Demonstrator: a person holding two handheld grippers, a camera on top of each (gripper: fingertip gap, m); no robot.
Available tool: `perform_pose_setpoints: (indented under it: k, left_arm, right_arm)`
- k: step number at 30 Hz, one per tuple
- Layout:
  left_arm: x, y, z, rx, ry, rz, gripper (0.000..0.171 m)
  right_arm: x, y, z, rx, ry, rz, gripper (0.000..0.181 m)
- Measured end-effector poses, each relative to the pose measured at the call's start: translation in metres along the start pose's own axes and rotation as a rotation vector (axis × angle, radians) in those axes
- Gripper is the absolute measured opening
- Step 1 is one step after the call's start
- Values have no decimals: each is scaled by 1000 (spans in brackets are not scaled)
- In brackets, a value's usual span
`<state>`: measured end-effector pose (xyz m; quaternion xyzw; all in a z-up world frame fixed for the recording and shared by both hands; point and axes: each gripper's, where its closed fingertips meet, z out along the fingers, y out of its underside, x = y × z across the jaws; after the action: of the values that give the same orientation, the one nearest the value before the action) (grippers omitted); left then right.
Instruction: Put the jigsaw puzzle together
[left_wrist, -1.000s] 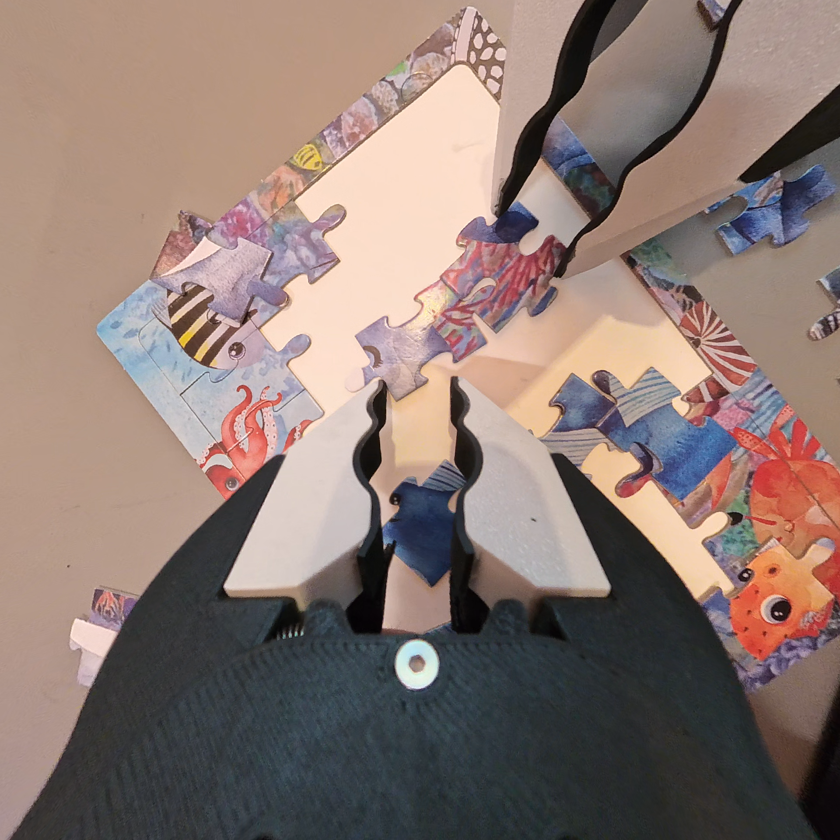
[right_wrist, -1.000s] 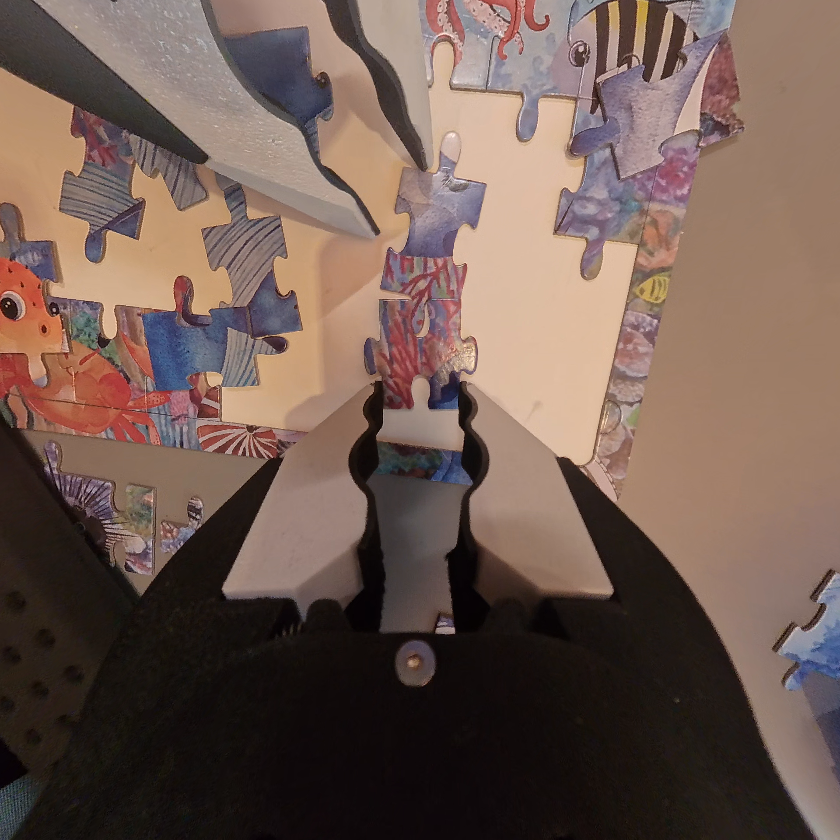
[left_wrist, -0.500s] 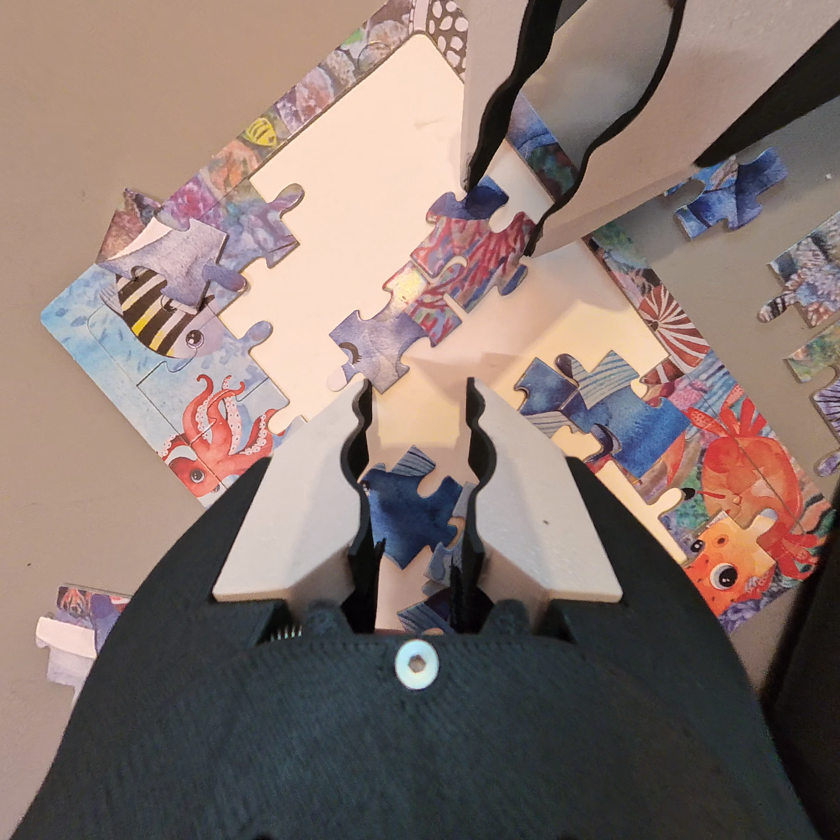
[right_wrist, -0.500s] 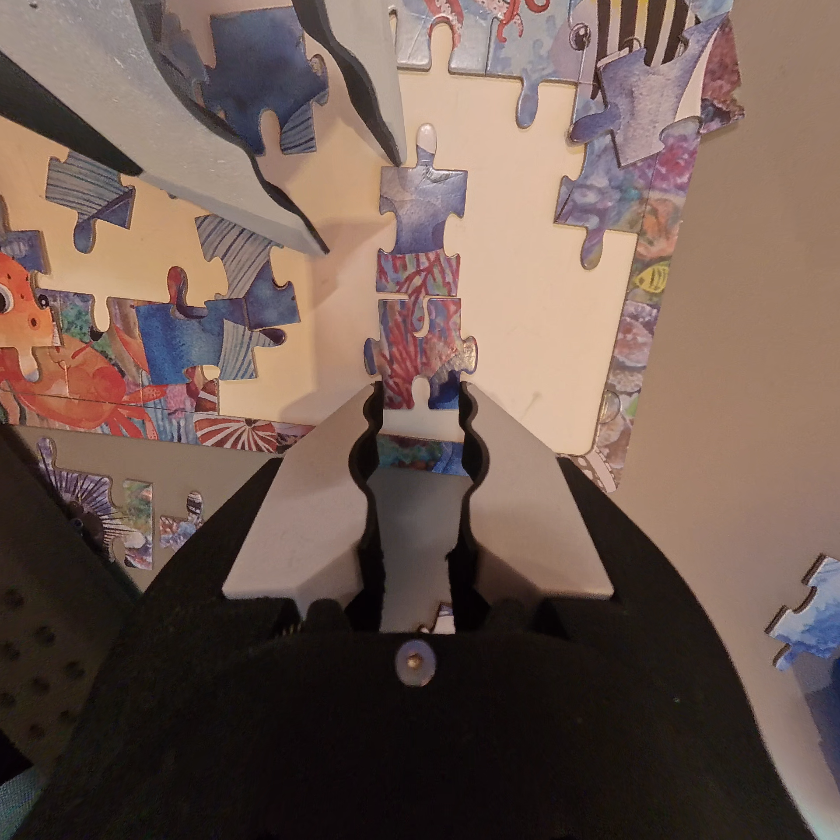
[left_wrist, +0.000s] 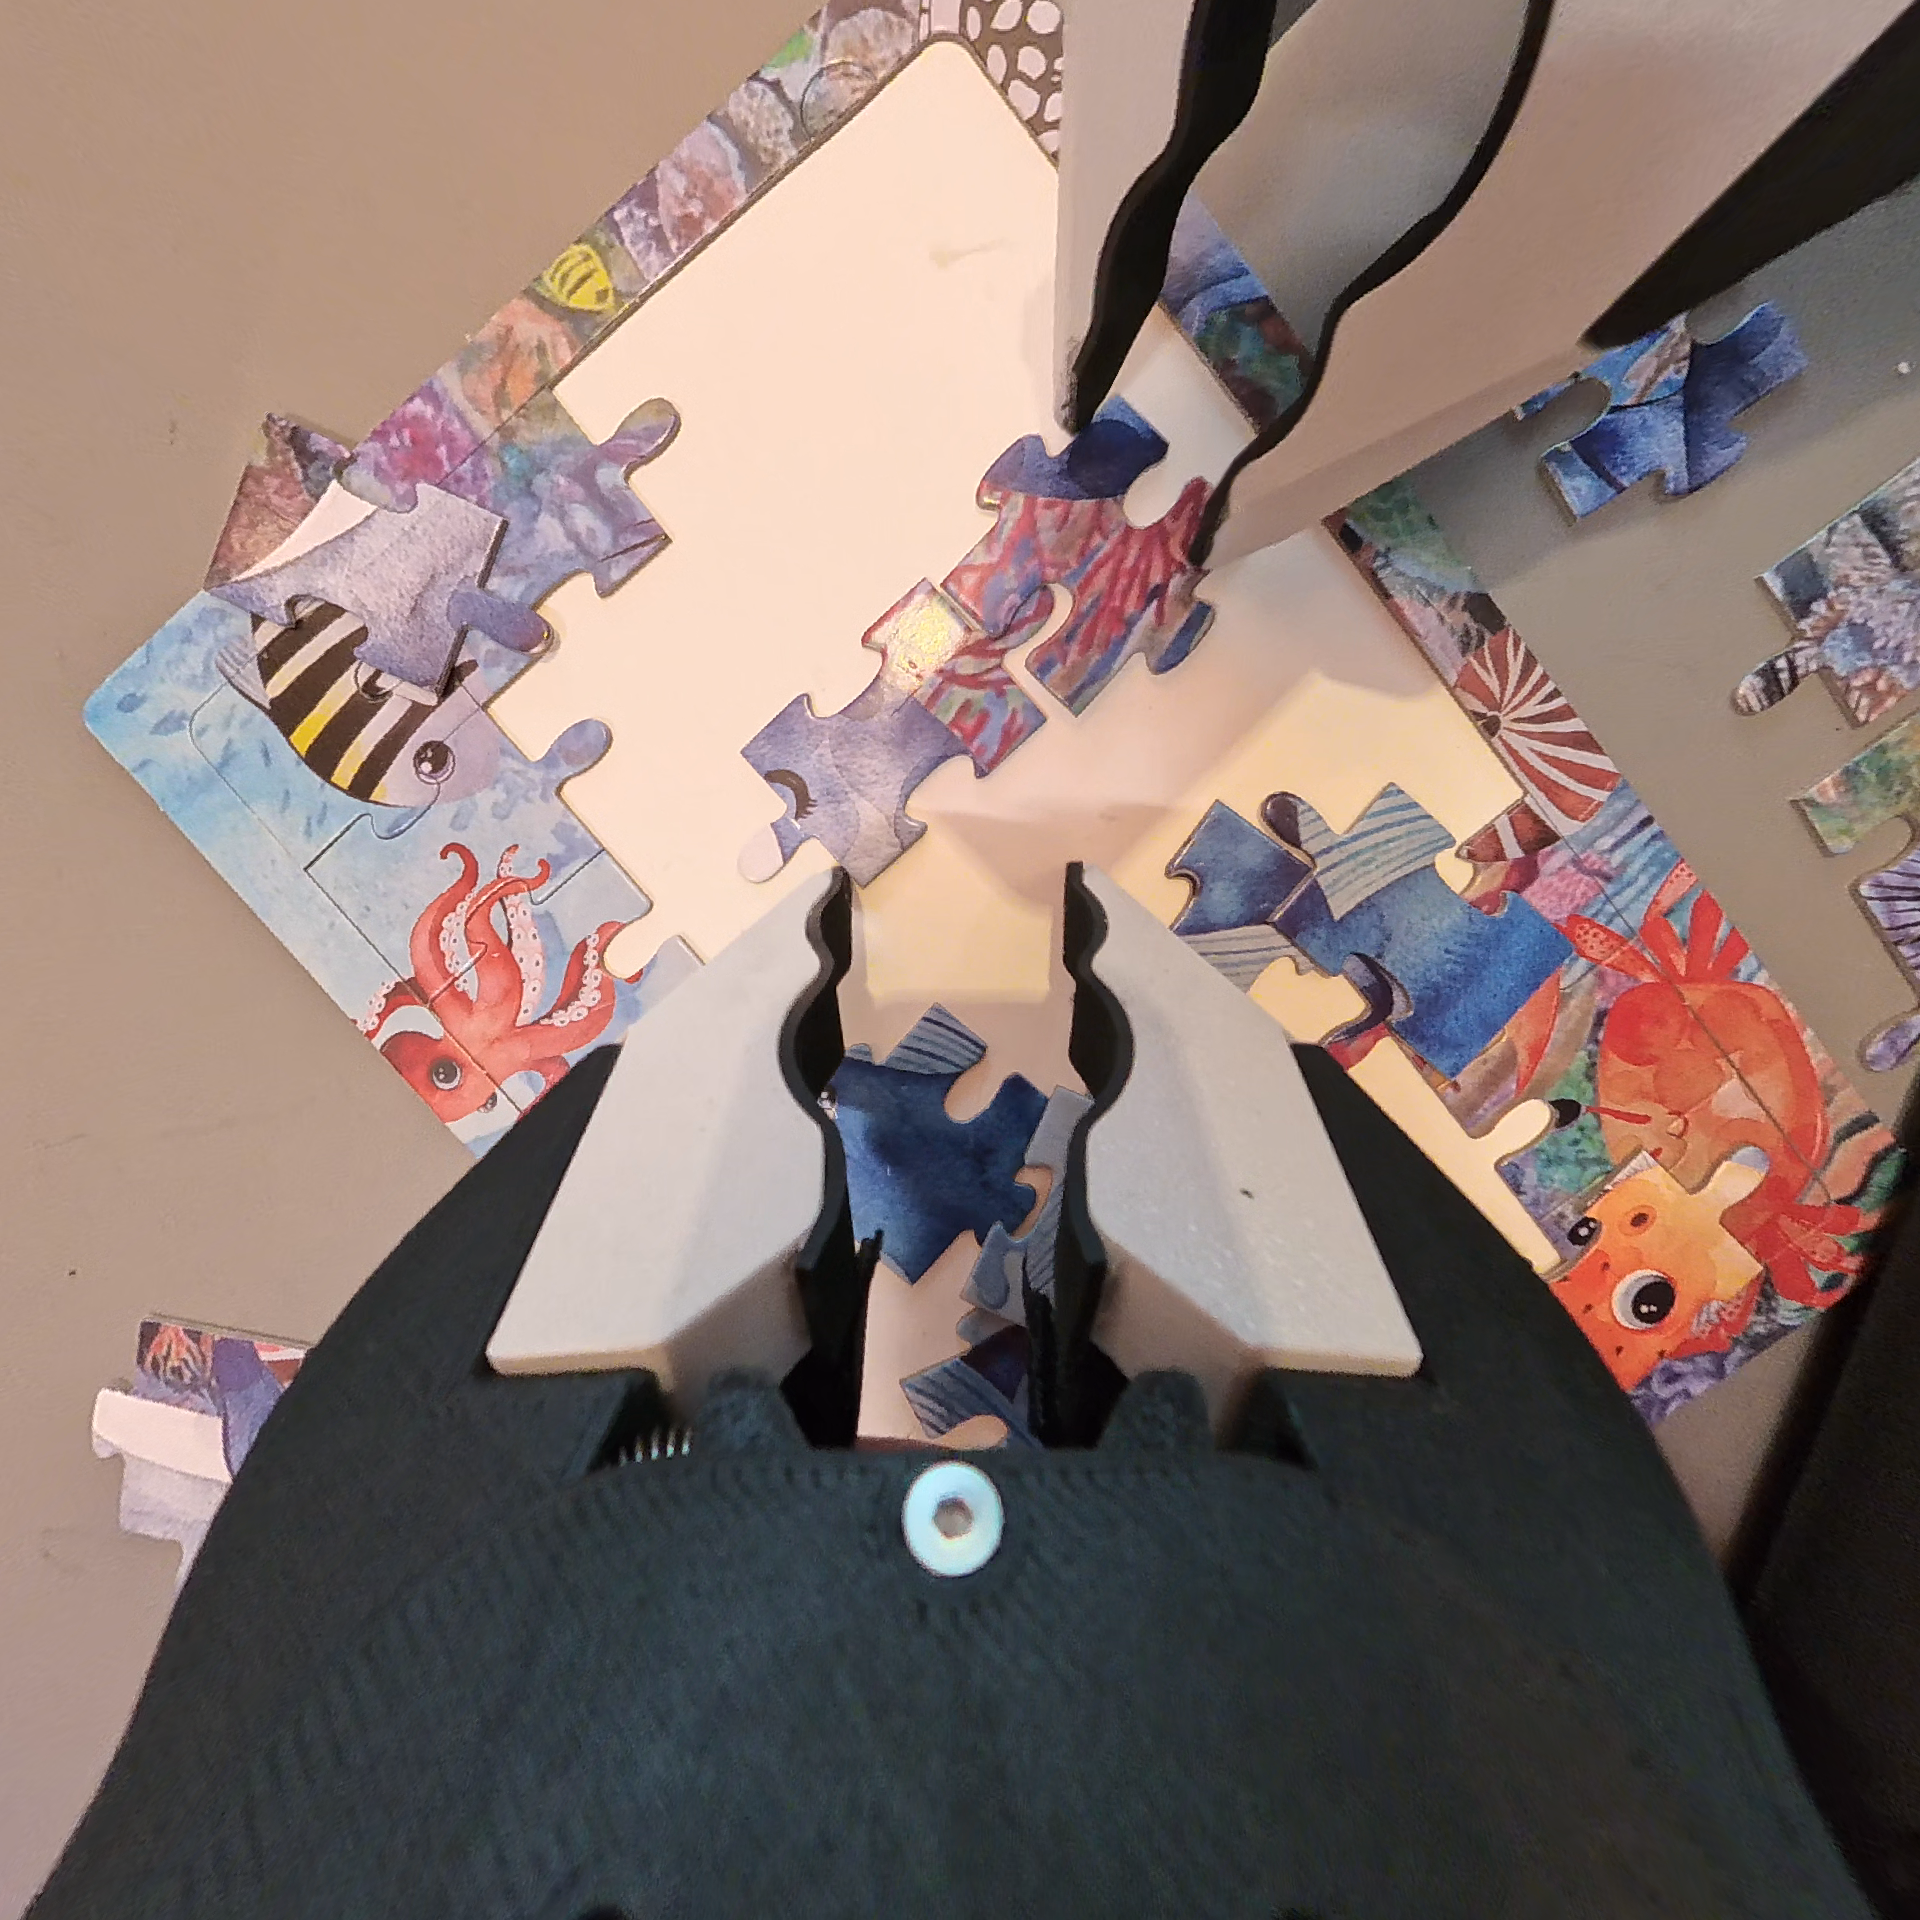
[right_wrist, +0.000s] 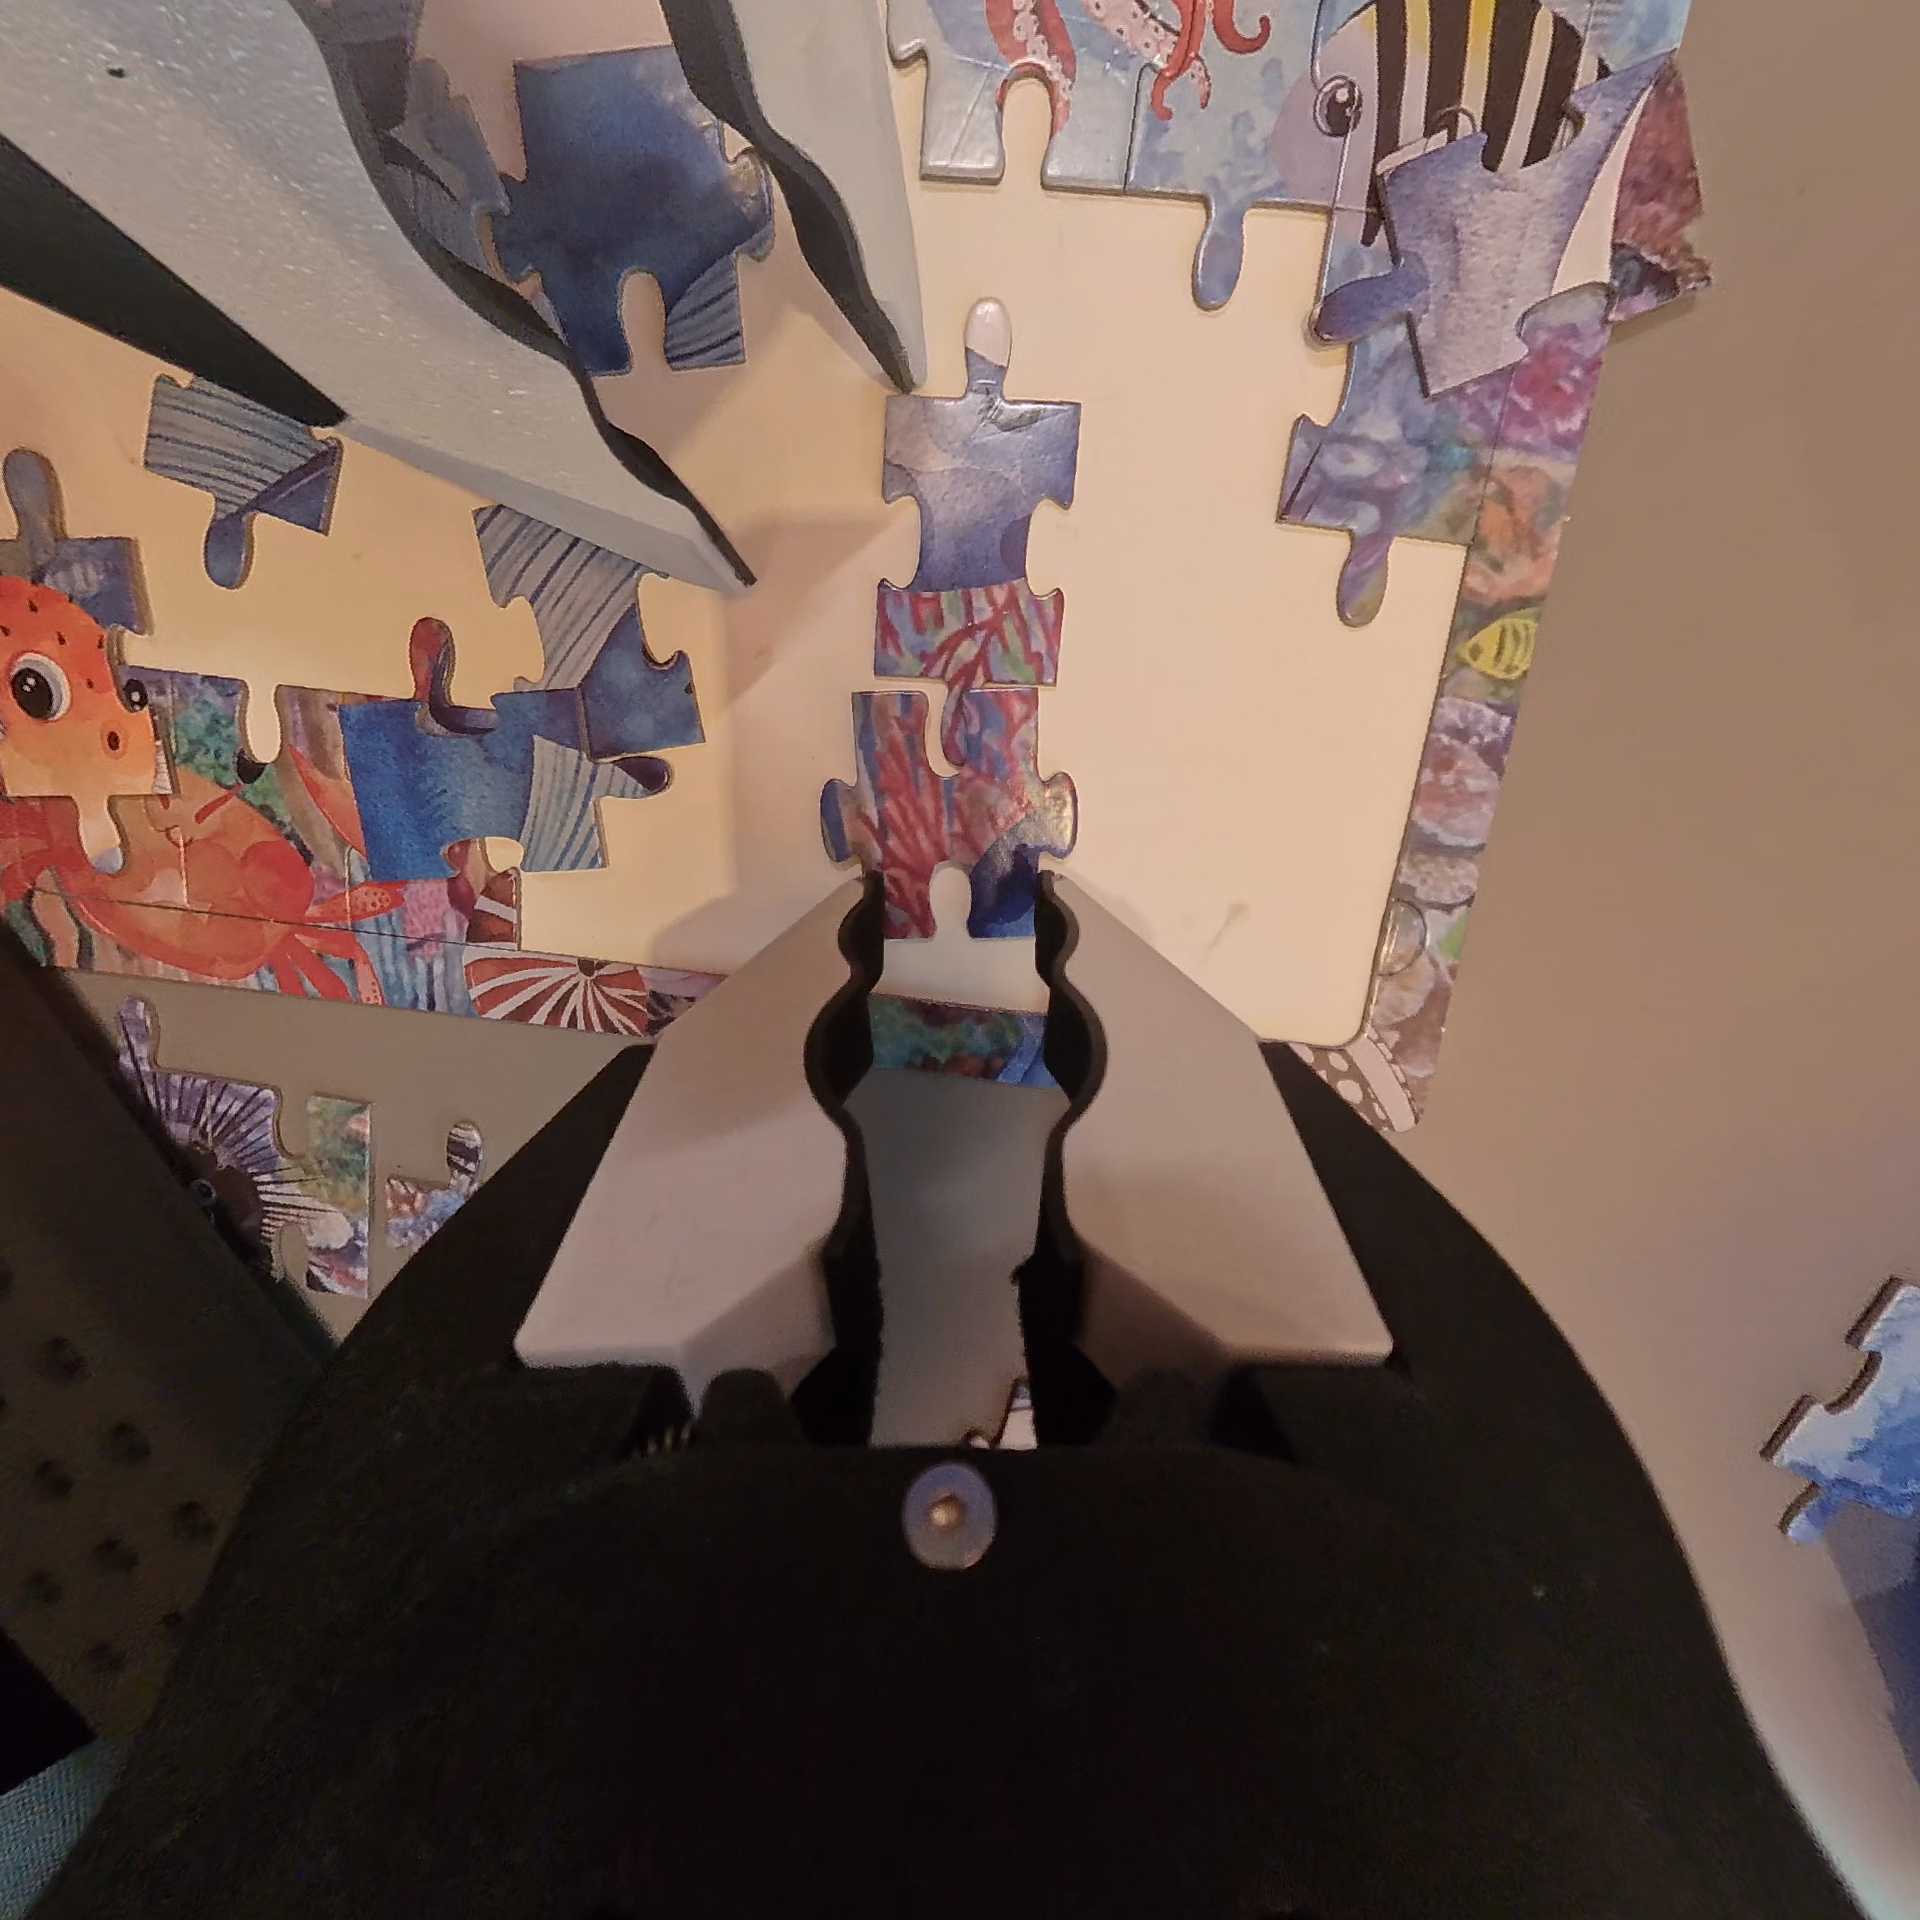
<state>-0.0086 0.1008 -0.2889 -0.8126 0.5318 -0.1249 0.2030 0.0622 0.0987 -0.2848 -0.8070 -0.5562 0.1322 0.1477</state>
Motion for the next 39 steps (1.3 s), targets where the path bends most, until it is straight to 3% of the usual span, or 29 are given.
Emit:
perform_pose_setpoints:
  k: [7, 25, 33, 39]
  left_arm:
    - [1, 1, -1, -5, 5, 6, 39]
    - [1, 1, -1, -2, 7, 12, 39]
    - [1, 1, -1, 0, 9, 13, 39]
    - [1, 1, -1, 0, 8, 15, 39]
  right_arm:
    - [7, -4, -2, 24, 31, 0, 26]
    - [-8, -16, 3, 115, -114, -28, 42]
    - [3, -17, 6, 117, -55, -24, 46]
    - [3, -17, 7, 119, -56, -37, 40]
